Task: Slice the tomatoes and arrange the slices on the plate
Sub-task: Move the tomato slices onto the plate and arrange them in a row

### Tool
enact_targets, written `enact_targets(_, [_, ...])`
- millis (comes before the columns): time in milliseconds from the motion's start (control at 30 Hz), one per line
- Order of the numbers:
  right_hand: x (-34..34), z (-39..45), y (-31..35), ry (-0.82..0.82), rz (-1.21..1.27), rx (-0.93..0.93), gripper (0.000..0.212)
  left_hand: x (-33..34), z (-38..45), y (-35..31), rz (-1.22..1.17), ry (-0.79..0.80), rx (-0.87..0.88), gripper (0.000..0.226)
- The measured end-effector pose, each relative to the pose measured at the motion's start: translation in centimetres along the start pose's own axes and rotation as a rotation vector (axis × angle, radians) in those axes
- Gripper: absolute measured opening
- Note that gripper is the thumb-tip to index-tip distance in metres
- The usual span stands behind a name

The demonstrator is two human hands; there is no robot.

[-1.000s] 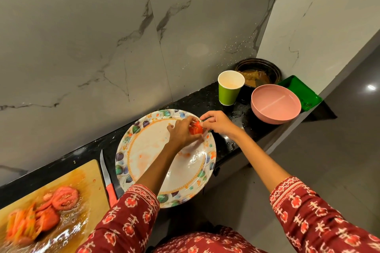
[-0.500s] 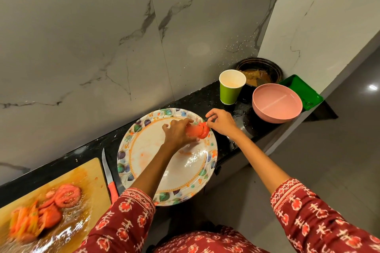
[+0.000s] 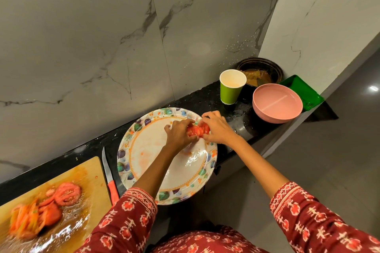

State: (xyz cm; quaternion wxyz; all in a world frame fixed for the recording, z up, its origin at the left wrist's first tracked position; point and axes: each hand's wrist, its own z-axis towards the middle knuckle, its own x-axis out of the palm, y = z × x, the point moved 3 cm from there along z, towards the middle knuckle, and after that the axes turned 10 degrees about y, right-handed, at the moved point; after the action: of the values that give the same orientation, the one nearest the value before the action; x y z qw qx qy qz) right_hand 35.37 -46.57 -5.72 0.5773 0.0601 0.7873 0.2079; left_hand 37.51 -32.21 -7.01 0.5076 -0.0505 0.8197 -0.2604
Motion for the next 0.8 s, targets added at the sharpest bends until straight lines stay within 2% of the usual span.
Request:
enact_targets(200, [0.0, -0.4, -0.2, -0.025, -0.059, 0.01, 0.045, 0.2, -0.2, -0.2, 0.027, 0.029, -0.015, 0.074])
enact_targets(533, [0.5, 0.1, 0.9, -0.054, -0.009, 0.053, 0.035, -0.7, -0.9, 1.3, 0.043, 0.007, -0.082, 0.081])
enact_targets(667, [0.4, 0.5, 1.2, -0.001, -0.011, 0.083, 0.04, -0.9, -1.2, 2.0, -0.102, 0.017, -0.074, 0.075])
enact_targets(800, [0.4, 0.8, 1.7, 0.049, -0.05, 0.084, 0.043, -1.0, -1.5, 1.8, -0.112, 0.006, -0.025, 0.066])
